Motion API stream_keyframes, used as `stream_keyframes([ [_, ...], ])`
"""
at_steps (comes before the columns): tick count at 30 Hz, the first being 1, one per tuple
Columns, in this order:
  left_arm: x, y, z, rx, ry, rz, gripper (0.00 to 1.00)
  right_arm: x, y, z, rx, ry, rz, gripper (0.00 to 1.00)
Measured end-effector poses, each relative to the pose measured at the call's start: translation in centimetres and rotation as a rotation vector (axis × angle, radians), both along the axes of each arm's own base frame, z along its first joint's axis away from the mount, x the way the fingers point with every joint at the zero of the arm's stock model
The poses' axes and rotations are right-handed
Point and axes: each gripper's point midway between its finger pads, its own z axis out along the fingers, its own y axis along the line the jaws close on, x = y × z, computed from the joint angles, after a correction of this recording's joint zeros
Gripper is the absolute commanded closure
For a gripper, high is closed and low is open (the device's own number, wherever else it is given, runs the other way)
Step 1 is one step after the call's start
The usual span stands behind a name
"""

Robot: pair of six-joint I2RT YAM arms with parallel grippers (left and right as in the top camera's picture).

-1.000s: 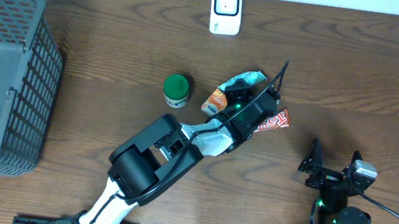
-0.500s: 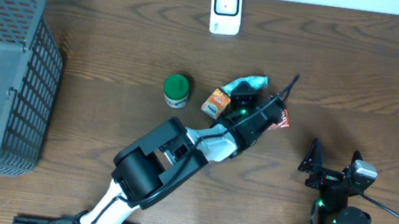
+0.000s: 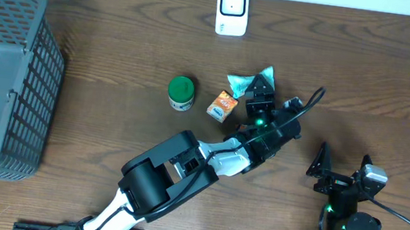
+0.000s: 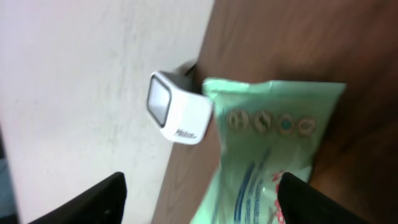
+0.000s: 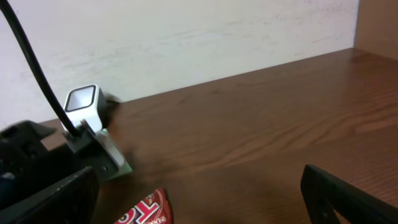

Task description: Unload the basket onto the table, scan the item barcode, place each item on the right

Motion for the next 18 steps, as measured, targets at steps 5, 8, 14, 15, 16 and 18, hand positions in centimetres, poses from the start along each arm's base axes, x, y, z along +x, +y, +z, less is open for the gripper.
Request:
stream_keyframes([
  [5, 0.2, 0.6, 0.7, -0.006, -0.018, 0.031, 0.16, 0.0, 0.0, 0.0, 0.0, 0.0, 0.0, 0.01],
  [8, 0.4, 1.0, 2.0, -0.037, -0.038, 0.052, 0.09, 0.0, 0.0, 0.0, 0.0, 0.0, 0.0, 0.01],
  [14, 1.7, 4.2, 8.7, -0.225, -0.137, 0.17, 0.0, 0.0, 0.0, 0.0, 0.0, 0.0, 0.0, 0.01],
  [15, 1.9, 5.1, 10.3, -0.265, -0.158, 0.195, 0.01, 0.0, 0.0, 0.0, 0.0, 0.0, 0.0, 0.01],
  [16, 2.0, 5.8, 11.4, -0.292, -0.17, 0.211, 0.02, 0.0, 0.0, 0.0, 0.0, 0.0, 0.0, 0.01],
  [18, 2.1, 7.5, 13.8, -0.349, -0.192, 0.245, 0.03, 0.0, 0.0, 0.0, 0.0, 0.0, 0.0, 0.01],
])
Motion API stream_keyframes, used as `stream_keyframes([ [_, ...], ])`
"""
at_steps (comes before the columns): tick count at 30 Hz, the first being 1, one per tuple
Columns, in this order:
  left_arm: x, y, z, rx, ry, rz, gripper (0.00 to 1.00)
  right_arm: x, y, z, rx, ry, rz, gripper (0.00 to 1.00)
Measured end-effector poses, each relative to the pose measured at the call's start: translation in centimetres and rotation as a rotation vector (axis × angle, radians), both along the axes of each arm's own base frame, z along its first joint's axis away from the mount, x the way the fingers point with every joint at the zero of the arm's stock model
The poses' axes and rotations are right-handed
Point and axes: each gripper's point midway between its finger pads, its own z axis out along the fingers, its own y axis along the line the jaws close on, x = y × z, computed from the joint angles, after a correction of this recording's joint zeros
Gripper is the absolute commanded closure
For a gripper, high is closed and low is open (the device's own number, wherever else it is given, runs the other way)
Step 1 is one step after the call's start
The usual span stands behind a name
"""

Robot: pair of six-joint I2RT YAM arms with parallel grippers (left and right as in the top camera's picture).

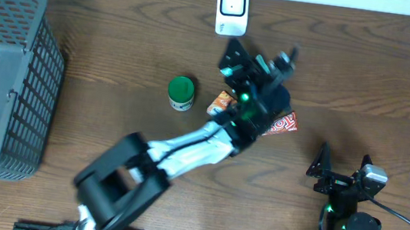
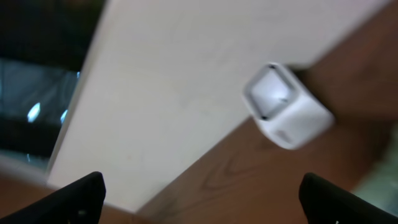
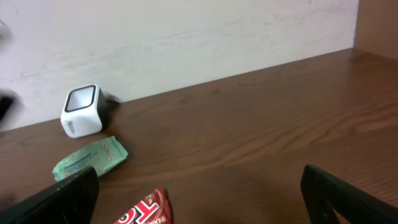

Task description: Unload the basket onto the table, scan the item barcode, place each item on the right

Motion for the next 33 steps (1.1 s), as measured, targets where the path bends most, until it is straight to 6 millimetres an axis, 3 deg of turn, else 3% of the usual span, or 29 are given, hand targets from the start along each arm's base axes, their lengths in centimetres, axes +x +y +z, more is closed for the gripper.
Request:
stream_keyframes([
  [1, -0.1, 1.1, 1.4, -0.028, -0.009, 0.017, 0.02, 0.0, 0.0, 0.0, 0.0, 0.0, 0.0, 0.01],
  [5, -1.1, 4.2, 4.1, -0.068, 0.073, -0.009, 0.02, 0.0, 0.0, 0.0, 0.0, 0.0, 0.0, 0.01],
  [9, -2.9, 6.3, 4.2, -0.127, 0.255, -0.143, 0.02, 0.0, 0.0, 0.0, 0.0, 0.0, 0.0, 0.01],
  [13, -4.2, 9.3, 5.9, -0.257, 0.341, -0.248, 0.02, 0.0, 0.0, 0.1, 0.0, -0.002, 0.0, 0.01],
  [17, -4.3, 13.4, 10.9, -0.394, 0.233, -0.27, 0.02, 0.0, 0.0, 0.0, 0.0, 0.0, 0.0, 0.01],
  [23, -6.4, 22.7, 19.5, -0.484, -0.024, -0.157, 0.02, 0.1, 0.8, 1.8, 0.037, -0.077, 0.044, 0.01],
  [27, -8.9, 27.4, 21.5, -0.493, -0.091, -0.056, 0.02, 0.1, 3.5, 2.2, 0.113, -0.091, 0.202, 0.01],
  [33, -11.5, 31.5, 23.1, -0.488, -0.166, 0.051, 0.02, -0.4, 6.6, -1.6, 0.235, 0.11, 0.361, 0.01],
])
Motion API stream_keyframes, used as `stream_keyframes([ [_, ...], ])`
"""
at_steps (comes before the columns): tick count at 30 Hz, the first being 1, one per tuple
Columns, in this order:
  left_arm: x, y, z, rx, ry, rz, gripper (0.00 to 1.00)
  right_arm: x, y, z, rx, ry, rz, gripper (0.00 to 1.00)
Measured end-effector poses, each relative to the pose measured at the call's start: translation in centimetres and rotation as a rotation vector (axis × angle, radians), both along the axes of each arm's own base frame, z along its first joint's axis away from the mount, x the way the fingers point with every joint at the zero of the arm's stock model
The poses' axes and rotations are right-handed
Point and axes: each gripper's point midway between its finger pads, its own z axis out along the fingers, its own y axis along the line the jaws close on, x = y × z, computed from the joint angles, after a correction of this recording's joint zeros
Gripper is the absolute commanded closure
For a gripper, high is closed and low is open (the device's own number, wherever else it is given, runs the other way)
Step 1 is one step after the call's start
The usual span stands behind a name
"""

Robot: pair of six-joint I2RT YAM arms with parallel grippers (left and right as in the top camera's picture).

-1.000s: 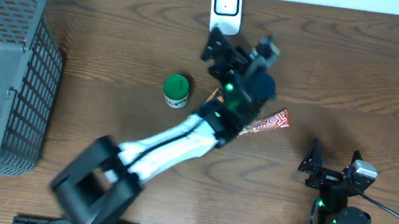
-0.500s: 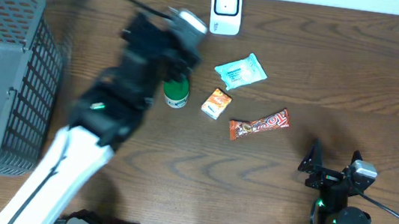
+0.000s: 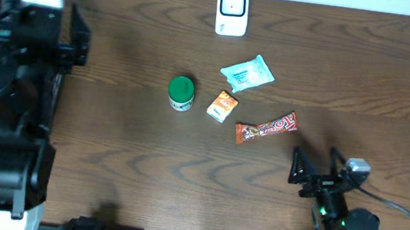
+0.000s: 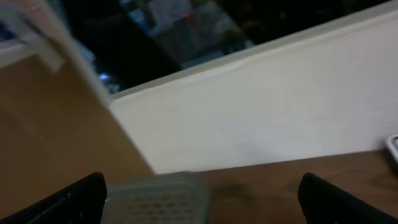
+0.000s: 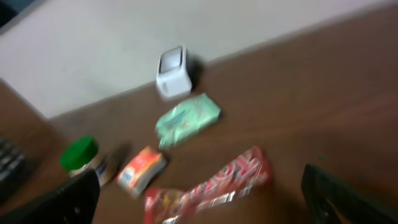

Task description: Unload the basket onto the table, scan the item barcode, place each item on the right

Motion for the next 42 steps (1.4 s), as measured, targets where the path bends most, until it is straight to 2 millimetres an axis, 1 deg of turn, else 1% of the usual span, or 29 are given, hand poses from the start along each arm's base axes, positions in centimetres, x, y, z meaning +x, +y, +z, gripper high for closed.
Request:
stream_keyframes([
  [2, -0.6, 0.5, 0.4, 0.001, -0.014, 0.016, 0.02, -0.1, 0.4, -0.4, 0.022, 0.062, 0.023, 0.01],
  [3, -0.9, 0.6, 0.7, 0.001, -0.022, 0.02, 0.02, -0.1, 0.6, -0.1, 0.031, 0.079, 0.032, 0.01],
  [5, -1.5, 0.6, 1.1, -0.001, -0.037, 0.019, 0.02, 0.2, 1.3, 1.1, 0.035, 0.106, 0.06, 0.01],
  [8, -2.1, 0.2, 1.6, -0.003, -0.055, -0.004, 0.02, 1.2, 2.6, 4.0, 0.032, 0.141, 0.107, 0.01],
  [10, -2.4, -0.2, 1.8, -0.004, -0.062, -0.025, 0.02, 2.2, 3.8, 5.2, 0.02, 0.209, 0.139, 0.01],
  [11, -2.5, -0.3, 1.8, -0.004, -0.065, -0.032, 0.02, 2.8, 4.6, 5.4, 0.007, 0.259, 0.158, 0.01],
  [13, -2.5, -0.5, 1.9, -0.004, -0.066, -0.044, 0.02, 3.9, 6.6, 5.2, -0.036, 0.375, 0.198, 0.01],
  [16, -2.6, -0.7, 2.0, -0.004, -0.069, -0.054, 0.02, 6.1, 10.4, 4.6, -0.127, 0.538, 0.251, 0.01],
  [18, -2.6, -0.7, 1.9, -0.005, -0.064, -0.057, 0.02, 7.1, 12.8, 4.1, -0.202, 0.66, 0.276, 0.01],
  [19, -2.7, -0.7, 1.9, -0.005, -0.064, -0.057, 0.02, 7.8, 14.3, 4.2, -0.235, 0.715, 0.295, 0.01],
  [20, -2.7, -0.7, 1.9, -0.005, -0.066, -0.057, 0.02, 8.0, 15.2, 4.2, -0.259, 0.758, 0.309, 0.01],
  [21, -2.8, -0.8, 2.0, -0.004, -0.068, -0.057, 0.02, 8.6, 16.6, 4.6, -0.273, 0.791, 0.334, 0.01],
  [24, -3.1, -0.8, 2.2, -0.004, -0.076, -0.057, 0.02, 9.8, 20.5, 6.0, -0.258, 0.816, 0.425, 0.01],
  [27, -3.3, -0.8, 2.4, -0.003, -0.084, -0.057, 0.02, 10.4, 24.0, 7.0, -0.207, 0.801, 0.532, 0.01],
  [30, -3.4, -0.8, 2.4, -0.003, -0.086, -0.057, 0.02, 11.8, 27.3, 7.7, -0.096, 0.749, 0.575, 0.01],
  [31, -3.5, -0.8, 2.5, -0.003, -0.088, -0.057, 0.02, 12.1, 28.0, 7.7, -0.06, 0.75, 0.573, 0.01],
  [33, -3.7, -0.8, 2.6, -0.003, -0.092, -0.058, 0.02, 12.5, 28.9, 7.1, 0.02, 0.796, 0.547, 0.01],
  [35, -3.8, -0.9, 2.6, -0.002, -0.093, -0.06, 0.02, 12.7, 29.2, 6.2, 0.075, 0.849, 0.507, 0.01],
  [38, -4.1, -1.3, 2.8, -0.003, -0.1, -0.075, 0.02, 12.8, 29.0, 4.5, 0.137, 0.947, 0.401, 0.01],
  [42, -4.6, -2.1, 3.1, -0.003, -0.112, -0.103, 0.02, 12.6, 28.7, 3.1, 0.187, 1.032, 0.271, 0.01],
])
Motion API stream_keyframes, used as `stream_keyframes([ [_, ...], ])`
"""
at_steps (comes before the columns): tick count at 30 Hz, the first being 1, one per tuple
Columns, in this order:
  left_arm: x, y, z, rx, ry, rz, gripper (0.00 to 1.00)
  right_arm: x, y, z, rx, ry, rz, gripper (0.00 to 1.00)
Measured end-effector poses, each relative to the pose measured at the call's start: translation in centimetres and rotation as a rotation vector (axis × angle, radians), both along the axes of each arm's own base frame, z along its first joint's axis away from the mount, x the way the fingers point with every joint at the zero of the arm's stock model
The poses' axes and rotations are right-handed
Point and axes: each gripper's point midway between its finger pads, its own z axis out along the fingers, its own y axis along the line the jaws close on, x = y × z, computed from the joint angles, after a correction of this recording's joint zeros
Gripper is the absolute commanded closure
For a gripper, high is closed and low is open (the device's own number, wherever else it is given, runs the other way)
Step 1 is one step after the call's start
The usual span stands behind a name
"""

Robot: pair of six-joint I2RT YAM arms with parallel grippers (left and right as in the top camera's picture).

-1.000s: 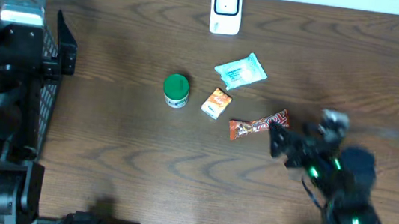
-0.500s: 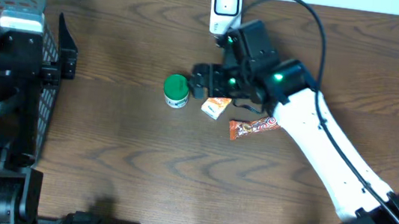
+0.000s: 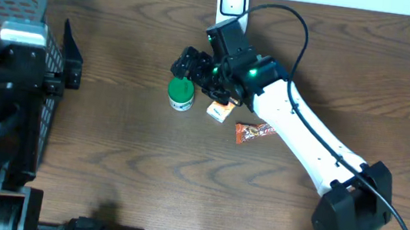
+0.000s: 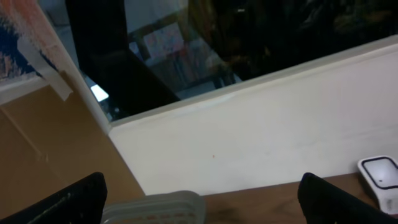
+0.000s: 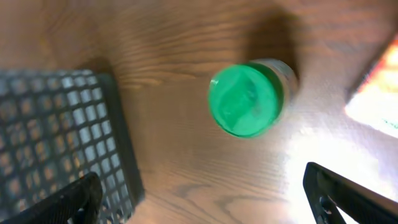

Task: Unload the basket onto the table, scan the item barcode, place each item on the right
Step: 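Reach the right gripper down and grasp the green-lidded jar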

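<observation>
A jar with a green lid [image 3: 181, 93] stands mid-table; from above its lid [image 5: 245, 99] fills the centre of the right wrist view. My right gripper [image 3: 194, 71] hangs over it, open and empty [image 5: 202, 205]. Beside the jar lie a small orange box [image 3: 222, 111] and a red candy bar [image 3: 256, 132]. The white scanner stands at the far edge and also shows low on the right in the left wrist view [image 4: 379, 173]. My left gripper [image 3: 24, 21] is open over the basket, holding nothing [image 4: 202, 205]. The mint-green packet is hidden under the right arm.
A grey mesh basket fills the table's left end, under the left arm; its rim [image 4: 155, 205] and wall [image 5: 56, 137] show in the wrist views. The right arm stretches diagonally from the front right to the jar. A pale wall backs the table.
My right arm was folded at the front right, looking across the items. Now it reaches over the table, gripper open above the green-lidded jar, covering the mint packet. The left arm has hardly moved.
First my left gripper stood open around the mint packet in the middle of the table. Then it was near the scanner, the packet lying on the table. Later the left arm was back over the basket. Now the right gripper is above the jar.
</observation>
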Motion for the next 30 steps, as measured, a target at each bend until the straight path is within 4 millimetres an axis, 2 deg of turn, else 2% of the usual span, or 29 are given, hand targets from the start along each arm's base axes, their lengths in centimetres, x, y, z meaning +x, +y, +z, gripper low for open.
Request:
stream_keyframes([
  [5, -0.2, -0.3, 0.1, 0.0, -0.005, -0.013, 0.03, -0.7, -0.1, 0.4, -0.059, 0.076, -0.111, 0.01],
  [11, -0.2, -0.5, 0.1, 0.0, -0.005, -0.018, 0.02, 0.9, 0.6, 2.2, -0.067, 0.089, -0.198, 0.01],
  [14, -0.2, -0.8, 0.1, 0.0, -0.006, -0.03, 0.02, 1.3, 1.1, 0.8, -0.107, 0.135, -0.22, 0.01],
  [21, -0.5, -1.7, 0.3, 0.0, -0.013, -0.063, 0.02, 1.3, 1.9, -5.0, -0.217, 0.248, -0.229, 0.01],
  [30, -0.5, -2.5, 0.3, 0.0, -0.011, -0.093, 0.02, 1.3, 2.3, -6.9, -0.235, 0.278, -0.245, 0.01],
])
